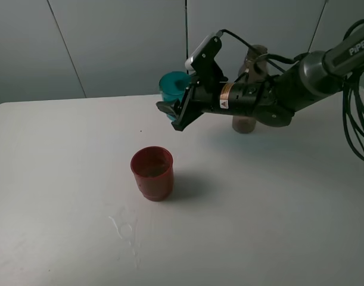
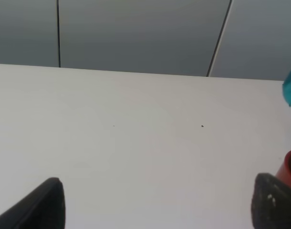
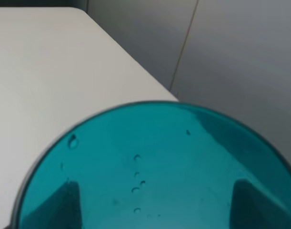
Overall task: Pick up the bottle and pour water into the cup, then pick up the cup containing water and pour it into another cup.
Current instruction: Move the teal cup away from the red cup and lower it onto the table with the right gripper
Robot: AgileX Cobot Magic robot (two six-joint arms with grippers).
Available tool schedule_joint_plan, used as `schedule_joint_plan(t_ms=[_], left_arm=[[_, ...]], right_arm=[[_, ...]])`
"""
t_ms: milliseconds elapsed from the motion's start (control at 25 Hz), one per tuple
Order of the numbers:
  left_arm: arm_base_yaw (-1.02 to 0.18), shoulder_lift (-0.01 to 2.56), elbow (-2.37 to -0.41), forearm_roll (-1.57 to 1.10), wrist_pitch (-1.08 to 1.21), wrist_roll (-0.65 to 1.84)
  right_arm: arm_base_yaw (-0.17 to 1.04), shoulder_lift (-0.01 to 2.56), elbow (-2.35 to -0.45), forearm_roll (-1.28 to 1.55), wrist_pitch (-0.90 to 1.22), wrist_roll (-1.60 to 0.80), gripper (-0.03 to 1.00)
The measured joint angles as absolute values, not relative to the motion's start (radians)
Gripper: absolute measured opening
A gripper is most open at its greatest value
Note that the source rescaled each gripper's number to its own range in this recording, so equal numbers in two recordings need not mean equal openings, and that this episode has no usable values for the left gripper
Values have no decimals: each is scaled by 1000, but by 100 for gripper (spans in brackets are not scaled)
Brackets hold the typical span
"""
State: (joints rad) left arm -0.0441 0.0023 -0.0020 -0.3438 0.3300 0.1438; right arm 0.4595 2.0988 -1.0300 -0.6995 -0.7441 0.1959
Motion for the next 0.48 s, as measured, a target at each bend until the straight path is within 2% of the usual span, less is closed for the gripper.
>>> schedule_joint_plan(t_ms=[480], left_arm=[[-44,2,-2,-344,330,144]], right_arm=[[459,2203,-1032,-692,-718,187,8]])
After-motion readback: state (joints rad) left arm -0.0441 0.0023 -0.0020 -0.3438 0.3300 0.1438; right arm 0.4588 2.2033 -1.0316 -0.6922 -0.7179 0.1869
